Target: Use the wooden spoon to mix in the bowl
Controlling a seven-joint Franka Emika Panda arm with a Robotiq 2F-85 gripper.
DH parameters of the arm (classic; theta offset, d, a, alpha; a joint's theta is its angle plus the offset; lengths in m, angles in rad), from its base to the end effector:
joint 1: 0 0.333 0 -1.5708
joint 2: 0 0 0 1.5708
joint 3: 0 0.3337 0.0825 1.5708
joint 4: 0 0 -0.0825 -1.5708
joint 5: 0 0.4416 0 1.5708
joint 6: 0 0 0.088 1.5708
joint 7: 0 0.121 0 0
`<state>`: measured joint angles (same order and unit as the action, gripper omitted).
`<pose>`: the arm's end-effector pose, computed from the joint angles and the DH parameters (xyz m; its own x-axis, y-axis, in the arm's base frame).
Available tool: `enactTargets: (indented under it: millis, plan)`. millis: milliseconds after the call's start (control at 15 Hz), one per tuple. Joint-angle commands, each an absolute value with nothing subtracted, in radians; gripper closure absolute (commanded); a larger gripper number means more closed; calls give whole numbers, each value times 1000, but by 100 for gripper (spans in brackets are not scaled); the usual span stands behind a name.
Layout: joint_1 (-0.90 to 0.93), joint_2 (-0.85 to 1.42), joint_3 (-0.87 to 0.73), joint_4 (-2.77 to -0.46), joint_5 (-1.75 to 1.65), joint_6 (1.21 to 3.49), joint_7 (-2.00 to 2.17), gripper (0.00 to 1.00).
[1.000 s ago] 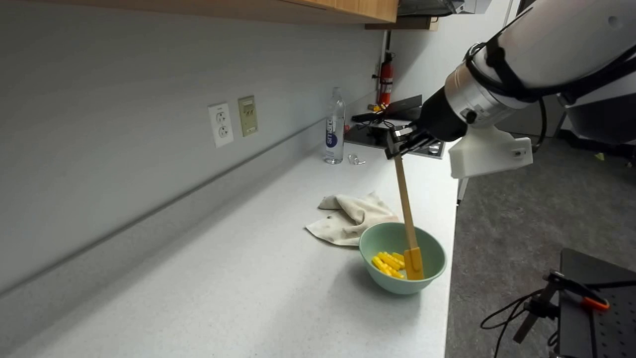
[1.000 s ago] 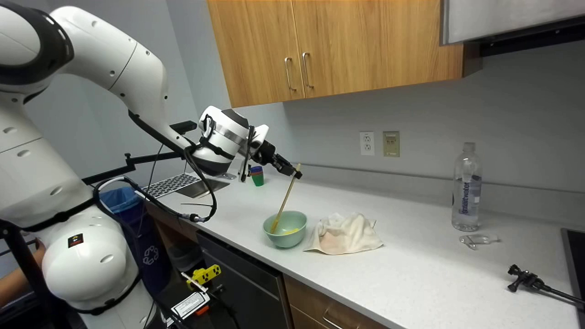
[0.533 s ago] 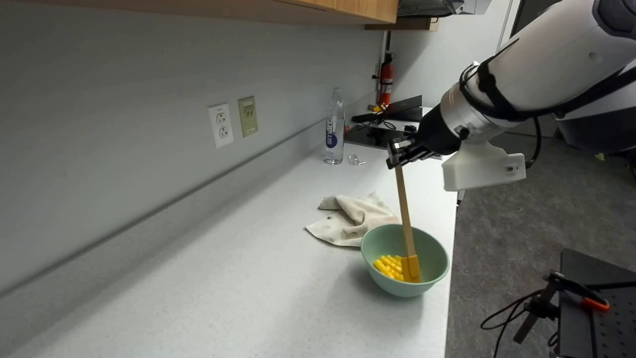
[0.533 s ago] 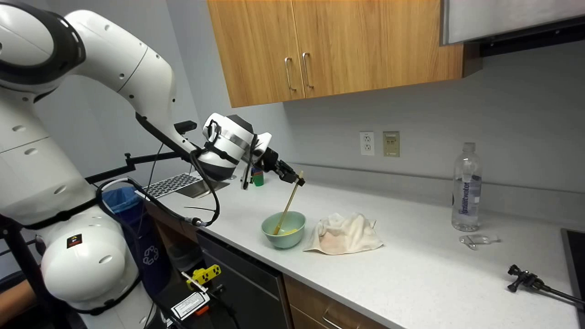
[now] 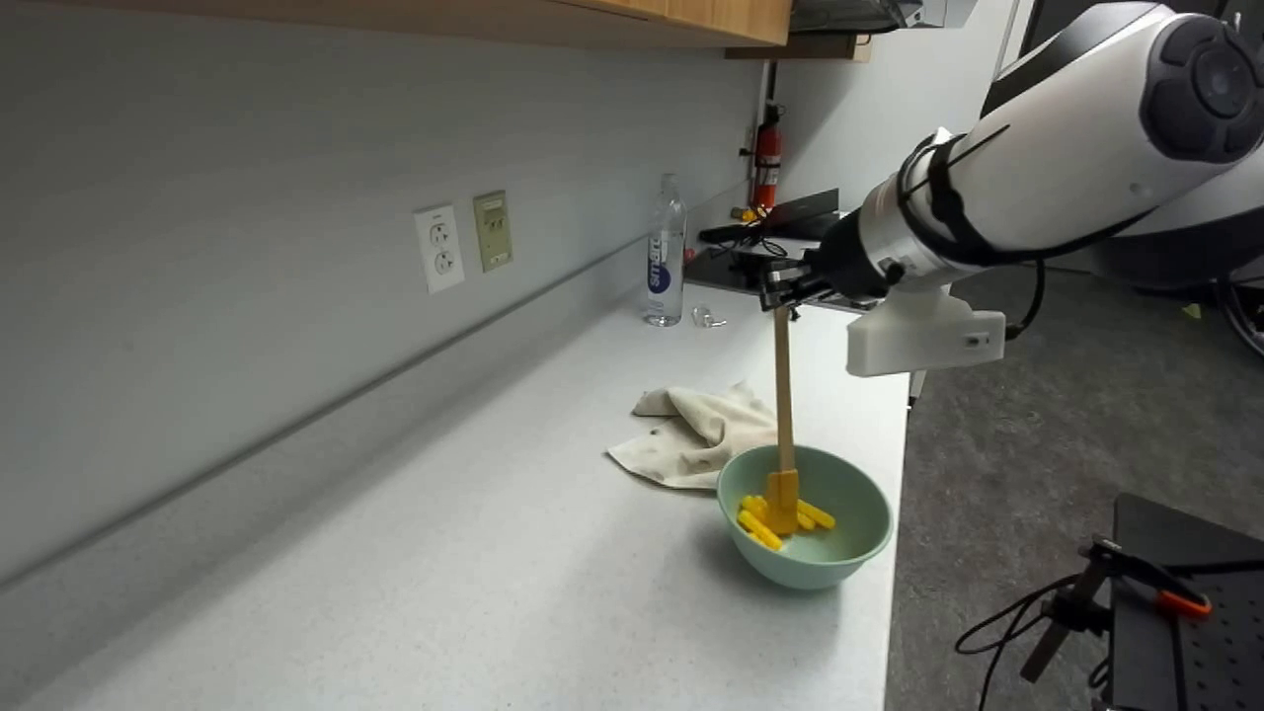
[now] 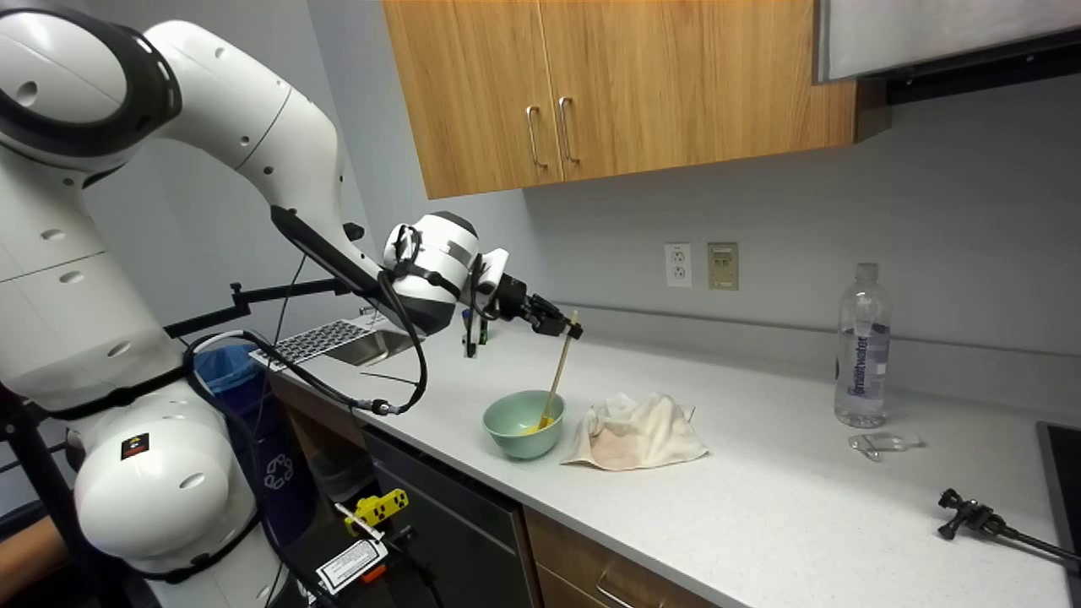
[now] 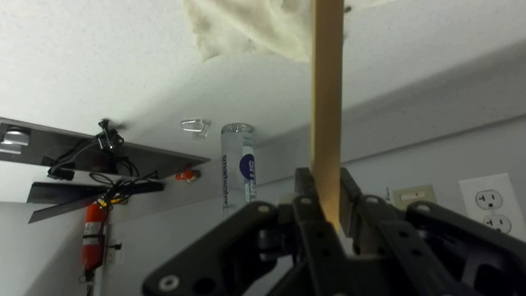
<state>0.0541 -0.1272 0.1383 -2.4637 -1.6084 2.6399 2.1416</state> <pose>0.5084 0.1176 0.3236 0.4826 -0.3422 0.8062 -0.4907 -0.8681 -0.0747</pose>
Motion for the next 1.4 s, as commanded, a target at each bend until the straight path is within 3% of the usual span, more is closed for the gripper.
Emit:
enactTargets:
  millis: [0,533,1000,1333]
  plan:
    - [53,-124,151,-2436,-1735,2542,2274,96]
    - [95,-170,119,-2442,-1668,2538,2193,96]
    - [107,-231,105,-2490,-1338,2699,1886,96]
    - [100,-226,126,-2527,-1228,2680,1795,96]
